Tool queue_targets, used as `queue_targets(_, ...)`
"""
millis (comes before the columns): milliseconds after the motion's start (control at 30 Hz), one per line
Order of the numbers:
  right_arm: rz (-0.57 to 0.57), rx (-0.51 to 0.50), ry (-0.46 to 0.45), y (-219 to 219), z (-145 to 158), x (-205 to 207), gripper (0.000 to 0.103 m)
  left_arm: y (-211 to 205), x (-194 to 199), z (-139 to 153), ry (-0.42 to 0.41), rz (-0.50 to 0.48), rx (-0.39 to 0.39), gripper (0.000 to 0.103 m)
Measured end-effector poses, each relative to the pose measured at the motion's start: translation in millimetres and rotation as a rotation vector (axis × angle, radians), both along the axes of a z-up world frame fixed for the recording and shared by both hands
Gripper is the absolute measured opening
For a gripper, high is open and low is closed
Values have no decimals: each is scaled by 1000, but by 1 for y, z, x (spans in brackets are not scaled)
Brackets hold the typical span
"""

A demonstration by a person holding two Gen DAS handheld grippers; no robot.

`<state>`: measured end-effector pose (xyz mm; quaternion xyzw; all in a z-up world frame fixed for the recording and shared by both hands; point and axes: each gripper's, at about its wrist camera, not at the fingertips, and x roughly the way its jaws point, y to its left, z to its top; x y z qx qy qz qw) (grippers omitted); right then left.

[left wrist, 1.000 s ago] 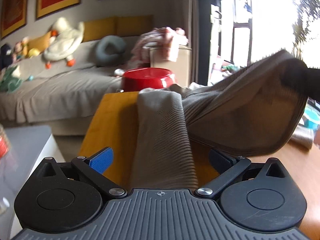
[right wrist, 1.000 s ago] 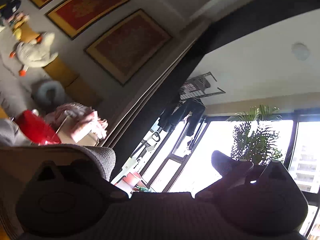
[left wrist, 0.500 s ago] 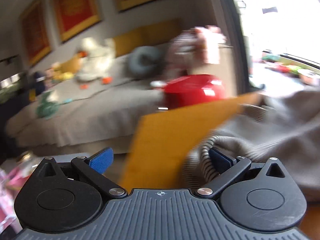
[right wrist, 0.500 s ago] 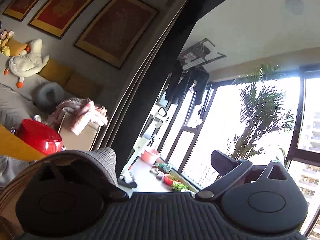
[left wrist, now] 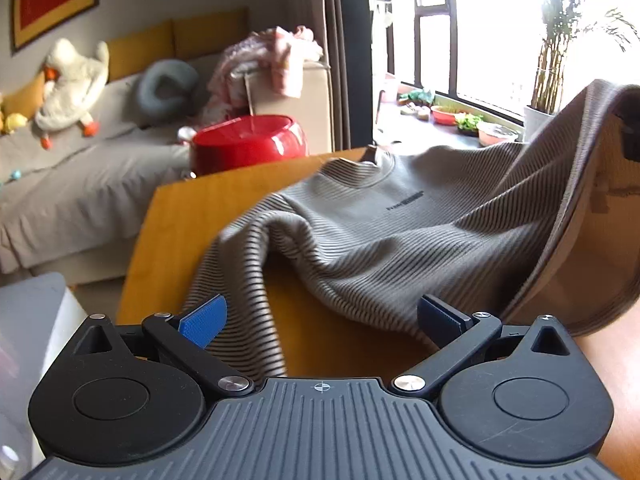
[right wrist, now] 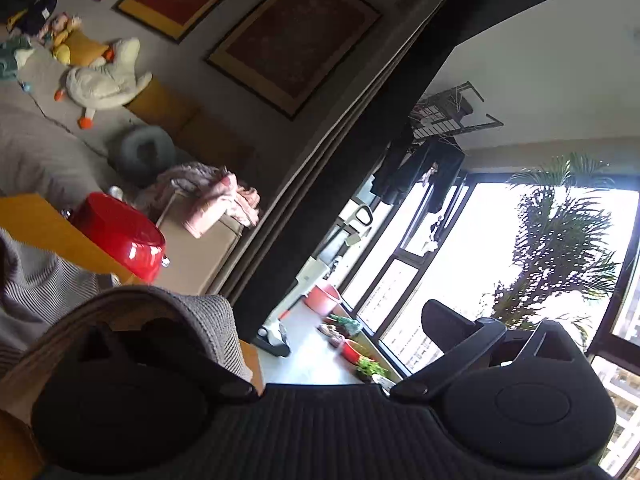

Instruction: Fold clothes

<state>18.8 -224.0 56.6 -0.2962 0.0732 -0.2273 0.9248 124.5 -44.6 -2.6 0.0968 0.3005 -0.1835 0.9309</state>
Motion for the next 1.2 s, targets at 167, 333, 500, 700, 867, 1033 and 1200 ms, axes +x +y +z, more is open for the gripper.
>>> queue_targets(167,96,-3,234,-30,-23,-24,103,-1,46,-1,14,116,-21,103)
queue_targets(333,147,-56,377,-32,-44,-61,103,21,69,15,-18,245,-103,103)
queue_targets(500,433,237,335,-2,-5,-64,103,41,66,27,-11,248,-168,103)
queue_targets(700,568,376,641,76,-46,24,103,57,44,33,9,196,-186,103)
queue_targets(867,399,311,690,79,-85,95,103,64,30,35,12,178,-192,103)
queue_targets(1033,184,436,468,26,-70,119,103,53,21,27,11,141,-151,103)
queue_targets(1200,317,506,446,-1,-49,87,103,42,24,19,-7,137,-79,103)
